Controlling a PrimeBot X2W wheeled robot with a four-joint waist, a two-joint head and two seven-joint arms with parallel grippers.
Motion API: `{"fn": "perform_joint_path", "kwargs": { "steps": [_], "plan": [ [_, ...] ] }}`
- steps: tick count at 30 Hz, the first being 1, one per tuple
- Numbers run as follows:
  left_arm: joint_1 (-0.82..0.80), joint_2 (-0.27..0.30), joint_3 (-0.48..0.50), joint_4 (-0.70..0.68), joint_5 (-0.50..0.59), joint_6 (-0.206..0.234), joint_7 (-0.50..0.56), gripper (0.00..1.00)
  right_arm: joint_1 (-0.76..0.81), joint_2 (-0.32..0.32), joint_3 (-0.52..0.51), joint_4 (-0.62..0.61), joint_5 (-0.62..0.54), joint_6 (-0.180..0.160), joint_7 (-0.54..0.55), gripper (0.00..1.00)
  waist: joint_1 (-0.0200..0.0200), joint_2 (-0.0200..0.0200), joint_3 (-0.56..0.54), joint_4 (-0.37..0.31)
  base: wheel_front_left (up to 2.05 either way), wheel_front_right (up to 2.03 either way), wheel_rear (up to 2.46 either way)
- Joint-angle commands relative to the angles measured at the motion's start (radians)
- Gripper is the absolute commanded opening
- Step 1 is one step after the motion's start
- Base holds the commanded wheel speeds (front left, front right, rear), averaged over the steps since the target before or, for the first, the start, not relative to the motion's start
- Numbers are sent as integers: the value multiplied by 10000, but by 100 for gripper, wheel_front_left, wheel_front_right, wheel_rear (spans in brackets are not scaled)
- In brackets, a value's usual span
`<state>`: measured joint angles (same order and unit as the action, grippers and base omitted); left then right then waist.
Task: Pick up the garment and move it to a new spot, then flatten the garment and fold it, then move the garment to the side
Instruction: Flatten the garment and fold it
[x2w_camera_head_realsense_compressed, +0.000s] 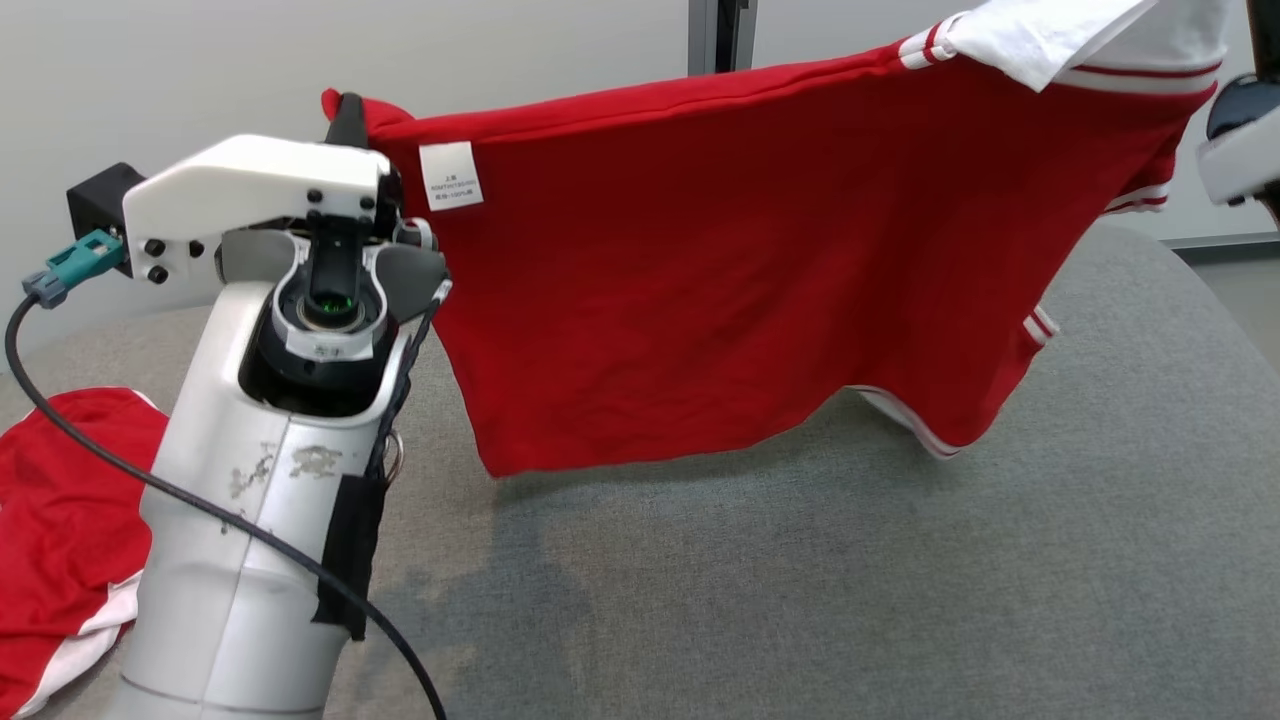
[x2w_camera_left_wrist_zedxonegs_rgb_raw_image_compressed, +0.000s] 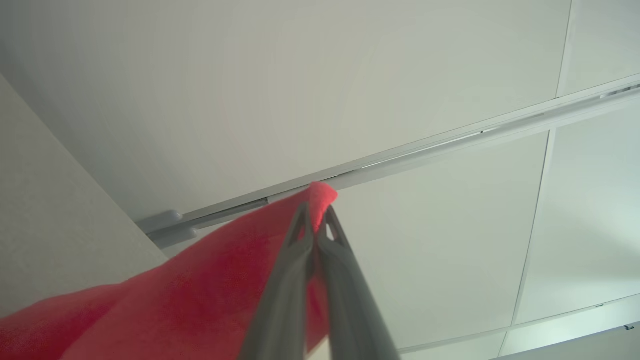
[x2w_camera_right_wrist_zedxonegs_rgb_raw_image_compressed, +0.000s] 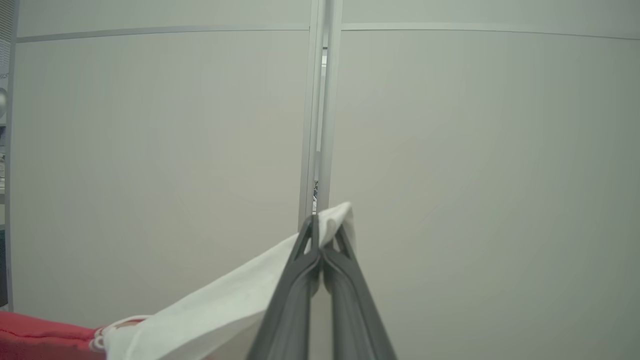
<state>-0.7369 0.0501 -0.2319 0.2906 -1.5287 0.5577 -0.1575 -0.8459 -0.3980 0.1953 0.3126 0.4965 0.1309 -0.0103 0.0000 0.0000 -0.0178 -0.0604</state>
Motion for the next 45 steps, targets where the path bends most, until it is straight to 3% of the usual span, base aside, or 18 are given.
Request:
{"fn": "perform_joint_path", "kwargs": {
  "steps": [1, 8, 11, 17, 33, 45],
  "plan": [
    [-209, 9, 21, 109, -328, 146, -107, 0, -230, 39, 66, 222, 100, -2, -114, 0, 0, 0, -39, 1, 0, 0, 0],
    [-1024, 28, 819, 914, -2843, 823, -950, 0, -1507, 519, 299, 1643, 525, -2, -457, 0, 0, 0, -187, -7, 34, -73, 39],
    [-1278, 26, 1000, 1260, -3606, 885, -1060, 0, -1937, 718, 339, 2245, 640, -2, -512, 0, 0, 0, -199, 4, 59, -112, 53],
    [-1748, 29, 1519, 2082, -3815, 734, -1078, 0, -2491, 964, 599, 3172, 784, -2, -630, 0, 0, 0, -60, 62, 47, -96, 49],
    [-3053, 29, 1217, 3562, -3721, -216, -1069, 0, -3632, 1116, 1480, 4729, 1218, -2, -1235, 0, 0, 0, 537, -22, 1, -1, 0],
    [-3729, 32, 1221, 4528, -3334, -520, -1070, 0, -4121, 1001, 1947, 5506, 1654, -2, -1459, 0, 0, 0, 908, -146, 0, 0, 0]
  ]
}}
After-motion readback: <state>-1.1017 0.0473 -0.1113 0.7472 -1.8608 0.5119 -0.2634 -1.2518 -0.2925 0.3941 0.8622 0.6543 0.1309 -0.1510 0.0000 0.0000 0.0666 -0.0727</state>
